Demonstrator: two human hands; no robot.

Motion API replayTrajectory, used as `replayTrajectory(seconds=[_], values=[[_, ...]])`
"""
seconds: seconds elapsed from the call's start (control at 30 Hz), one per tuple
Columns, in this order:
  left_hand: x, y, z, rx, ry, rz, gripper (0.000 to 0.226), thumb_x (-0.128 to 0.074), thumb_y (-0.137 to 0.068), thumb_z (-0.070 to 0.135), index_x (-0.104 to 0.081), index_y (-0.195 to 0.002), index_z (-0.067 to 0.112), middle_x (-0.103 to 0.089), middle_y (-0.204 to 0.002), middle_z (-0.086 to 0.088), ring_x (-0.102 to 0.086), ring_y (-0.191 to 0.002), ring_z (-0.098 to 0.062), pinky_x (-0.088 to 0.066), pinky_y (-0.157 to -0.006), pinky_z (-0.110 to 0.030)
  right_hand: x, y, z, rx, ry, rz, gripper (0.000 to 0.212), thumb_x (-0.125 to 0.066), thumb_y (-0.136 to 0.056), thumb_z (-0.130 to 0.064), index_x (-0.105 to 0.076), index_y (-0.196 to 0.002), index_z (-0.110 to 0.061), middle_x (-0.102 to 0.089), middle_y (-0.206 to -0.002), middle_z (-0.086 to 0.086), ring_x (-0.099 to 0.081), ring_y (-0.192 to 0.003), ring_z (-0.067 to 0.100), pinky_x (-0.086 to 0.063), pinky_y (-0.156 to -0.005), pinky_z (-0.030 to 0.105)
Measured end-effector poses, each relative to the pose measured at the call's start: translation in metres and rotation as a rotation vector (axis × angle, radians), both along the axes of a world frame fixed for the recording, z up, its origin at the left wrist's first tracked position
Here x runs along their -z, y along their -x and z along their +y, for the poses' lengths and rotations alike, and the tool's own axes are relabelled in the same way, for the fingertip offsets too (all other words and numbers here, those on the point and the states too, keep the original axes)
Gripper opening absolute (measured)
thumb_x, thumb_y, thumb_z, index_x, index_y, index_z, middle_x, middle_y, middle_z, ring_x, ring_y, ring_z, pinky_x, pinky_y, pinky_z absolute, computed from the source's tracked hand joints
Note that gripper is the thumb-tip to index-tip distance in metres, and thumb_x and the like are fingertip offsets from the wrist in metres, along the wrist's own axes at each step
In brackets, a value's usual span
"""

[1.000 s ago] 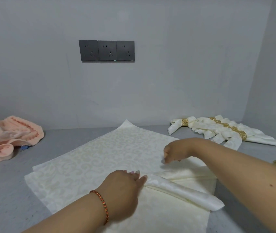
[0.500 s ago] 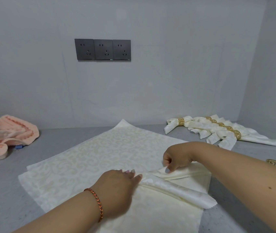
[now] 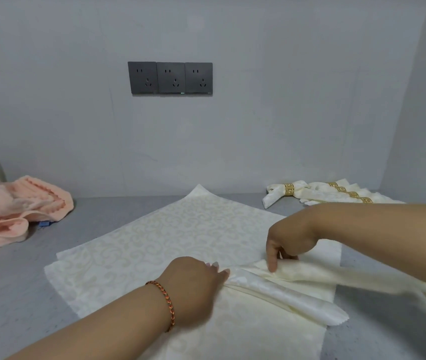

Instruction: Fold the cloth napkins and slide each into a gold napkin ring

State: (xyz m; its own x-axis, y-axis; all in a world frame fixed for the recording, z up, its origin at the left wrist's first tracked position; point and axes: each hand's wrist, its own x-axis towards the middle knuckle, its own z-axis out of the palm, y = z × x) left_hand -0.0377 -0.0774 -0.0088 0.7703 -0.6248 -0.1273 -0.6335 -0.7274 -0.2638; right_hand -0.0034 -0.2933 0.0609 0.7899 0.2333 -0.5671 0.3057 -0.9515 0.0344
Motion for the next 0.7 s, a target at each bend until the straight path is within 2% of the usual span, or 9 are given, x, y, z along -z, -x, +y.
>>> replayTrajectory(seconds=[0.03,0.1,0.2,0.3,0.37,0.43,0.5,0.57,0.7], values=[[-0.001,0.000,0.000,-0.002,-0.009,0.001,0.063,-0.040,-0.093,0.012,-0.020,-0.152,0.023,-0.027,-0.156,-0.004,-0.041,-0.135,-0.026,-0.041,-0.102,-0.041,-0.004,-0.001,0.001,-0.002,0.009,0.038,0.055,-0.035,-0.085,0.011,-0.067,-0.118,-0.018,-0.059,-0.079,-0.014,-0.059,-0.075,0.010,-0.040,-0.065,0.010],[-0.001,-0.002,0.000,-0.002,-0.021,0.007,0.064,-0.040,-0.092,0.012,-0.020,-0.152,0.023,-0.030,-0.155,-0.005,-0.044,-0.132,-0.028,-0.042,-0.100,-0.041,-0.007,-0.003,0.003,-0.028,0.013,0.067,0.046,-0.052,-0.084,0.010,-0.066,-0.119,-0.016,-0.058,-0.073,-0.016,-0.057,-0.070,0.003,-0.040,-0.062,0.006],[-0.006,-0.005,0.001,-0.006,-0.033,0.028,0.064,-0.042,-0.092,0.010,-0.022,-0.151,0.026,-0.034,-0.152,-0.005,-0.049,-0.124,-0.030,-0.043,-0.096,-0.039,-0.006,-0.008,0.004,0.003,-0.082,0.099,0.037,-0.071,-0.081,-0.001,-0.067,-0.117,-0.009,-0.065,-0.067,-0.012,-0.061,-0.068,0.007,-0.048,-0.072,0.014],[-0.012,-0.011,0.002,-0.030,0.019,0.070,0.064,-0.039,-0.092,0.010,-0.028,-0.149,0.037,-0.044,-0.147,-0.003,-0.049,-0.124,-0.027,-0.041,-0.100,-0.036,-0.002,-0.008,0.002,0.002,-0.129,0.050,0.027,-0.072,-0.085,-0.023,-0.067,-0.109,-0.011,-0.065,-0.071,-0.006,-0.059,-0.062,0.003,-0.048,-0.068,0.017],[-0.016,-0.017,0.002,-0.056,0.086,0.123,0.061,-0.036,-0.093,0.010,-0.034,-0.145,0.041,-0.049,-0.144,-0.002,-0.048,-0.126,-0.026,-0.039,-0.102,-0.032,0.006,-0.008,0.000,-0.047,-0.144,-0.022,0.015,-0.071,-0.085,-0.034,-0.066,-0.091,-0.021,-0.063,-0.083,-0.005,-0.055,-0.070,0.005,-0.043,-0.067,0.017],[-0.021,-0.023,0.001,-0.072,0.140,0.188,0.055,-0.033,-0.096,0.012,-0.042,-0.141,0.042,-0.050,-0.143,0.000,-0.048,-0.128,-0.024,-0.037,-0.105,-0.031,0.016,-0.008,-0.004,-0.091,-0.152,-0.079,0.018,-0.068,-0.086,-0.040,-0.063,-0.083,-0.023,-0.058,-0.097,-0.002,-0.051,-0.080,0.009,-0.041,-0.071,0.021],[-0.025,-0.027,0.001,-0.092,0.190,0.246,0.048,-0.033,-0.099,0.016,-0.050,-0.136,0.042,-0.050,-0.144,0.005,-0.047,-0.129,-0.021,-0.036,-0.107,-0.029,0.025,-0.009,-0.007,-0.071,-0.233,-0.113,0.017,-0.067,-0.086,-0.042,-0.063,-0.081,-0.027,-0.052,-0.104,-0.011,-0.052,-0.090,0.010,-0.045,-0.084,0.027],[-0.028,-0.029,-0.001,-0.114,0.229,0.285,0.043,-0.035,-0.100,0.021,-0.055,-0.131,0.042,-0.052,-0.142,0.009,-0.048,-0.129,-0.017,-0.036,-0.108,-0.028,0.033,-0.009,-0.010,-0.035,-0.363,-0.121,0.013,-0.067,-0.086,-0.040,-0.063,-0.078,-0.031,-0.048,-0.103,-0.020,-0.053,-0.098,0.010,-0.043,-0.094,0.030],[-0.034,-0.029,-0.001,-0.175,0.301,0.368,0.038,-0.037,-0.098,0.027,-0.064,-0.123,0.040,-0.057,-0.136,0.012,-0.050,-0.125,-0.014,-0.038,-0.107,-0.028,0.042,-0.009,-0.013,0.049,-0.581,-0.156,0.010,-0.067,-0.086,-0.029,-0.065,-0.078,-0.034,-0.056,-0.098,-0.019,-0.054,-0.093,0.009,-0.043,-0.090,0.025]])
